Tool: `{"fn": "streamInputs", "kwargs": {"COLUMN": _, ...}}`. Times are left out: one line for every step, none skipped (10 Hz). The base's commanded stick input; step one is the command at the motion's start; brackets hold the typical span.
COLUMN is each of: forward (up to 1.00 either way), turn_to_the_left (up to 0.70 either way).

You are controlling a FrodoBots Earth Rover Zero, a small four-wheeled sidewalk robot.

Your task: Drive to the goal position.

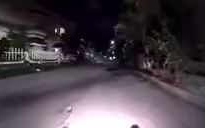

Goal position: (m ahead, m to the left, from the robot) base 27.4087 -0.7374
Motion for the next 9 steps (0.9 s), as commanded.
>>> {"fn": "streamInputs", "kwargs": {"forward": 0.70, "turn_to_the_left": -0.05}}
{"fn": "streamInputs", "kwargs": {"forward": 0.70, "turn_to_the_left": -0.23}}
{"fn": "streamInputs", "kwargs": {"forward": 0.70, "turn_to_the_left": -0.21}}
{"fn": "streamInputs", "kwargs": {"forward": 0.70, "turn_to_the_left": -0.03}}
{"fn": "streamInputs", "kwargs": {"forward": 0.70, "turn_to_the_left": -0.19}}
{"fn": "streamInputs", "kwargs": {"forward": 0.70, "turn_to_the_left": -0.35}}
{"fn": "streamInputs", "kwargs": {"forward": 0.70, "turn_to_the_left": -0.06}}
{"fn": "streamInputs", "kwargs": {"forward": 0.70, "turn_to_the_left": 0.00}}
{"fn": "streamInputs", "kwargs": {"forward": 0.70, "turn_to_the_left": 0.00}}
